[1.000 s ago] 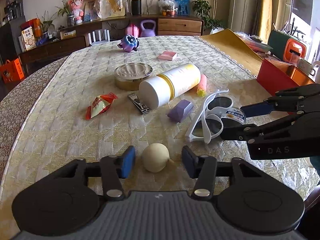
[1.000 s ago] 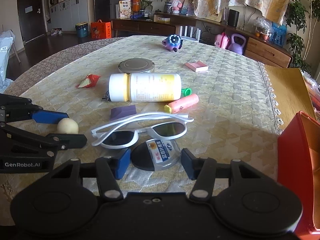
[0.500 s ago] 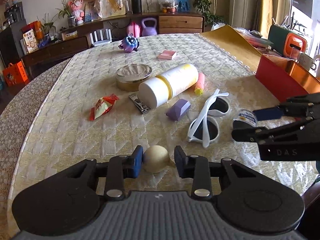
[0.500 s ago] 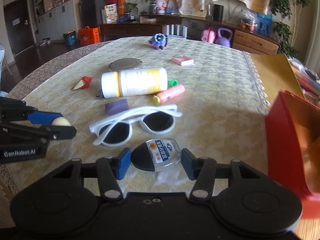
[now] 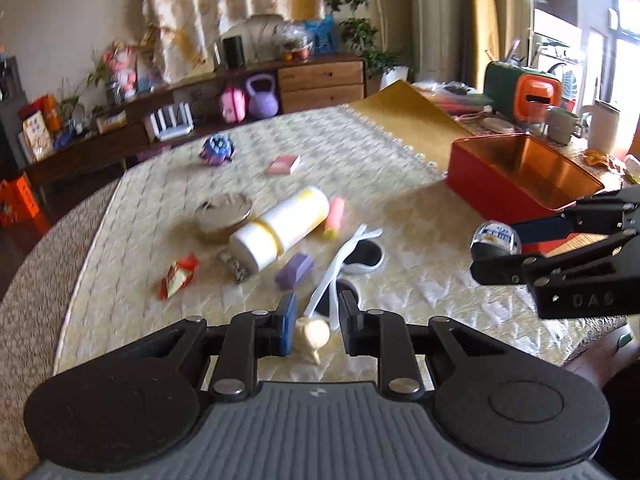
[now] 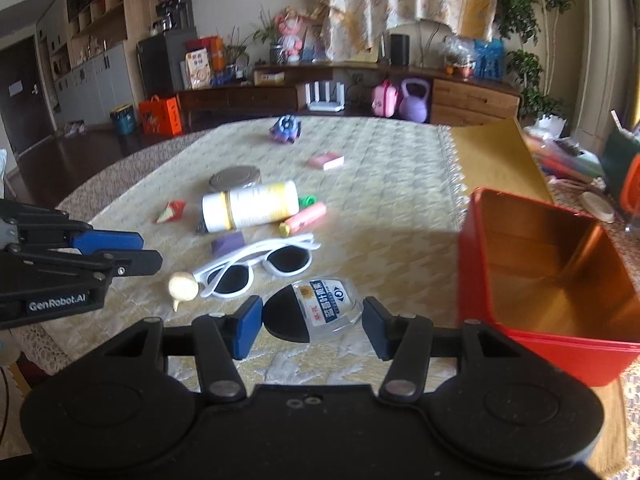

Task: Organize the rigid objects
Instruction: 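Carry the cream ball and clear case with both tools over the red tin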

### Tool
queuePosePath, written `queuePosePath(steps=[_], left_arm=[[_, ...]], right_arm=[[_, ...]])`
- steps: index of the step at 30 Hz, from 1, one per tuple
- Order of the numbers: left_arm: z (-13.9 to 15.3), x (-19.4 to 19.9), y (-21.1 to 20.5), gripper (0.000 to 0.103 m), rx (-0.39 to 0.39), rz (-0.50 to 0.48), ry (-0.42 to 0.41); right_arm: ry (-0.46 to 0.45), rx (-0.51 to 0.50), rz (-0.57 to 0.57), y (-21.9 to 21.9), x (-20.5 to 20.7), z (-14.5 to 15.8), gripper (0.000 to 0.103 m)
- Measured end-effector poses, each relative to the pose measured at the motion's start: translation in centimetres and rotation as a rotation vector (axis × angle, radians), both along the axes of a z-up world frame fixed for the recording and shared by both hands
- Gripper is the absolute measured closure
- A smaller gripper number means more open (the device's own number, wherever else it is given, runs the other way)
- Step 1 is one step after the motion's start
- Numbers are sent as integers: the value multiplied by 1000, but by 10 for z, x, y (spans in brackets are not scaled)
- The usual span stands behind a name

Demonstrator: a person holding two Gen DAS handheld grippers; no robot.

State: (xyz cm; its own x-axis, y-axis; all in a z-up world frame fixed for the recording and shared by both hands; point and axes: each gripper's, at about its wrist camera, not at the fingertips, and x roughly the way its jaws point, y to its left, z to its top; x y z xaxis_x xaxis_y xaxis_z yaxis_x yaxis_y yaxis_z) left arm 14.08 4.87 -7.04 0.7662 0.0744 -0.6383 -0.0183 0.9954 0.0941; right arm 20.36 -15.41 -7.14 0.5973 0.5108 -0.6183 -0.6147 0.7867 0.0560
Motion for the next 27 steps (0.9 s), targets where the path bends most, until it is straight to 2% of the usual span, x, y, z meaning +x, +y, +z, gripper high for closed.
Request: queuePosePath(steps=[10,14,16,18,19,23,27], left_arm=[[-6,-14,10,82,-5,18,24],[-17,-8,26,80,-62,19,58],[-24,-5,28,70,-71,8,69],[-33,-2,28,26,-62,3,75],[-36,-1,28,22,-56,6,70],[-51,8,29,22,-34,-13,78],[-64,19,39,24,-61,17,97]], right_arm=[[16,34,-32,-24,-11,3,49],[32,44,-40,-27,-13,1,49],[33,45,-40,-28,-15,1,49],[36,46,-40,-29,-16,0,49],[37,45,-41,-29,-17,-1,49],[49,39,-49,-26,-16,-3,49],[54,32,-50,-23,-16,-4,49]])
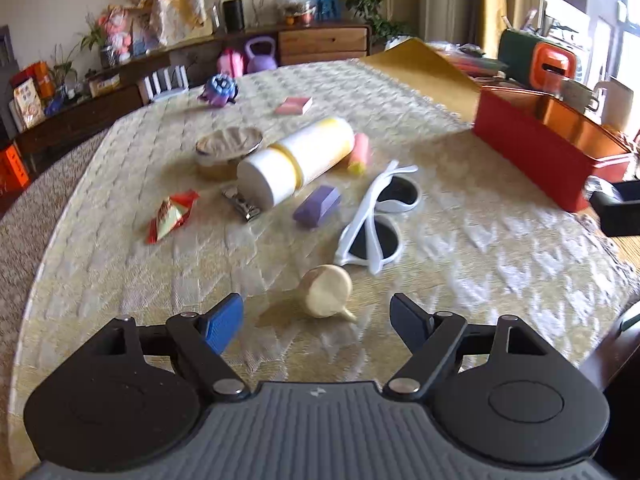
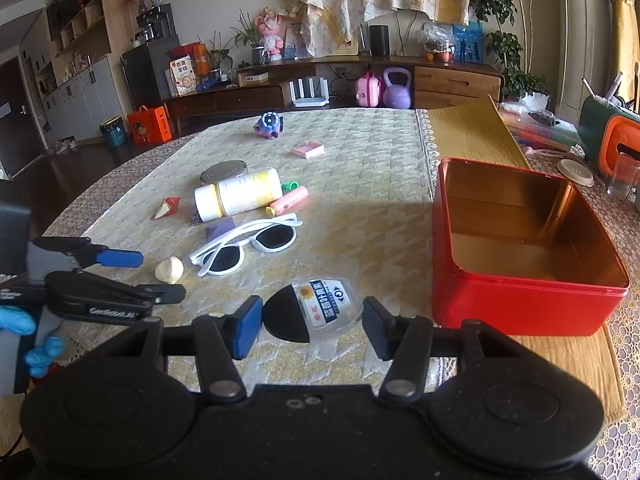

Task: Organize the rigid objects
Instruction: 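Carry the cream ball and clear case with both tools over the red tin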

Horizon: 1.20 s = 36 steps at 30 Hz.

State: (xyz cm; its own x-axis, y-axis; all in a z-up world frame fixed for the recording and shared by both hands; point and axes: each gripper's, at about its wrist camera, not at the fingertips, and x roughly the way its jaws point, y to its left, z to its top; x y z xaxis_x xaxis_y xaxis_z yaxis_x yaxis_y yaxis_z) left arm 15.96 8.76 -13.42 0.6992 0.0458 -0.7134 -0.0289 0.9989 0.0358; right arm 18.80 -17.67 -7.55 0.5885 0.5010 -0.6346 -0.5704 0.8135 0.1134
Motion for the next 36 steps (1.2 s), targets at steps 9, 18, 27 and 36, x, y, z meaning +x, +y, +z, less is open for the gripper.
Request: queuePosePath(steps=[9,18,27,36], left_arm=[[-3,5,0,70,-45,-32,-12],[13,4,-2,74,-45,11,-2],[80,-6,-41,74,-14,-82,-50],[134,15,-94,74,11,-186,-118]], right_arm=[[9,-13,3,9,-1,-4,49],[0,-11,1,7,-5,2,49],[-59,18,-16,-10,-7,30,49],[-120,26,-80,-43,10,57,49]])
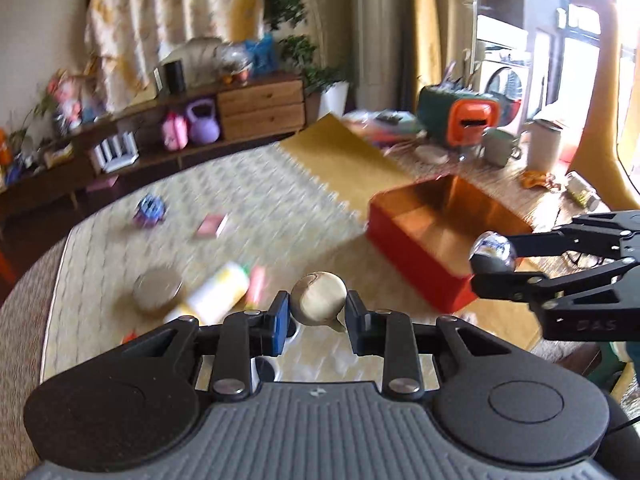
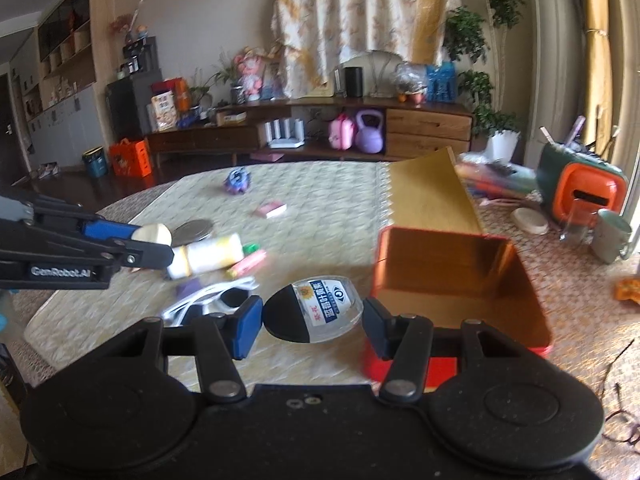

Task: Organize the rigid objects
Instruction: 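Carry the cream ball and clear case with both tools over the red tin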

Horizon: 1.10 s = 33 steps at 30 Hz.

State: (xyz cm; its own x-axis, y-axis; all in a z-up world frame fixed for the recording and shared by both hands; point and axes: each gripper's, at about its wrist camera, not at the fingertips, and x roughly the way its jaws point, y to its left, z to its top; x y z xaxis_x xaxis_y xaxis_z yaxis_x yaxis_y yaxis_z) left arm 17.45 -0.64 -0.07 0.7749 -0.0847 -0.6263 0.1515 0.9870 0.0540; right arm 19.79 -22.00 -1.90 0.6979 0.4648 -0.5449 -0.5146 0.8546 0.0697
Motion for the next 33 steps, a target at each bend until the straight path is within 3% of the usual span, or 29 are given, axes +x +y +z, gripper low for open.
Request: queuePosePath(steps=[6,14,19,29,33], left_arm=[[14,26,-34,74,11,-50,-31],[10,72,-76,74,-3,-118,-16],[-6,111,-96,74,-21,-147,31],[-57,189,-146,74,41,-211,131],[-75,213,-155,74,13,-214,190]], right_arm=[[-9,15,-59,-26,22,4,49],[-4,-6,-91,-53,50,-2,49],[25,-32,-111,-66,73,-14,49],[114,-83,-106,-71,112,-44,49],[139,-137,-72,-64,120,-54,50]])
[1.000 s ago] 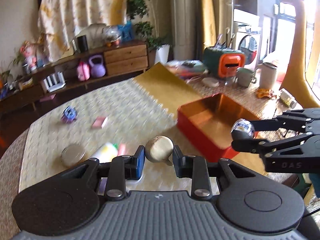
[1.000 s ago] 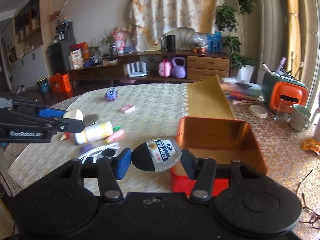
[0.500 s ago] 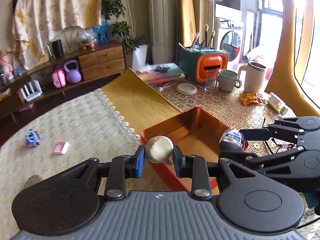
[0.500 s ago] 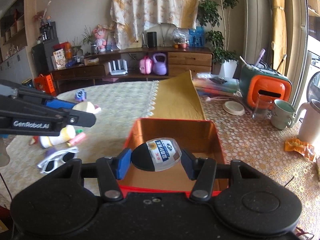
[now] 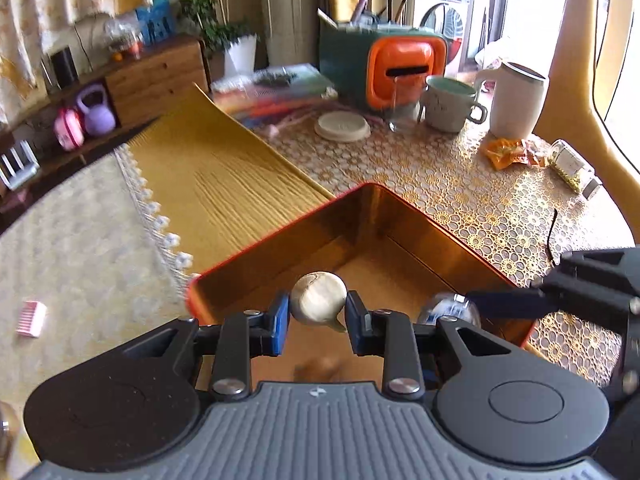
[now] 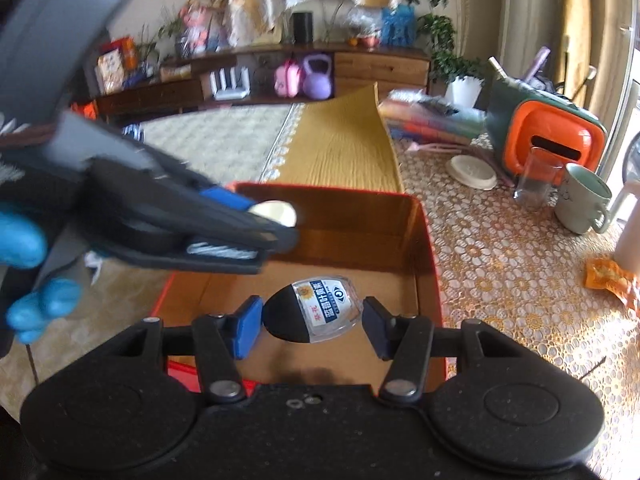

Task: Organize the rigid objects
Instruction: 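Carry the cream ball and clear case with both tools over the red tin, then open both tools to drop the ball and case into the red tin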

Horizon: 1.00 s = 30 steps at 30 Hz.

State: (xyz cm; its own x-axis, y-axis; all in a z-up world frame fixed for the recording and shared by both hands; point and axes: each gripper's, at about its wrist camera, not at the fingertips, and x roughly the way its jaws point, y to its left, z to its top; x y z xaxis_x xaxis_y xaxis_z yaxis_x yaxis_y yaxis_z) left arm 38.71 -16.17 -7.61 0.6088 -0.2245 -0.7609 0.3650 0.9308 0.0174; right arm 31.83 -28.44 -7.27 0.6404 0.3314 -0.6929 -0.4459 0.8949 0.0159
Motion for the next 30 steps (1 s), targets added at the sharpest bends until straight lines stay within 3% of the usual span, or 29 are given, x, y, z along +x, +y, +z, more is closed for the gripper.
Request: queuePosePath(steps=[17,27,30], left_arm=[[-44,34,-20,74,68,1,115],[-46,35,-21,74,68,4,102],[-46,34,-21,74,69,4,103]], right_arm=[[113,-74,24,13,21,-21,50],[156,-61,-1,10,27,-28,48],[144,-62,-4,11,24,-24,42]])
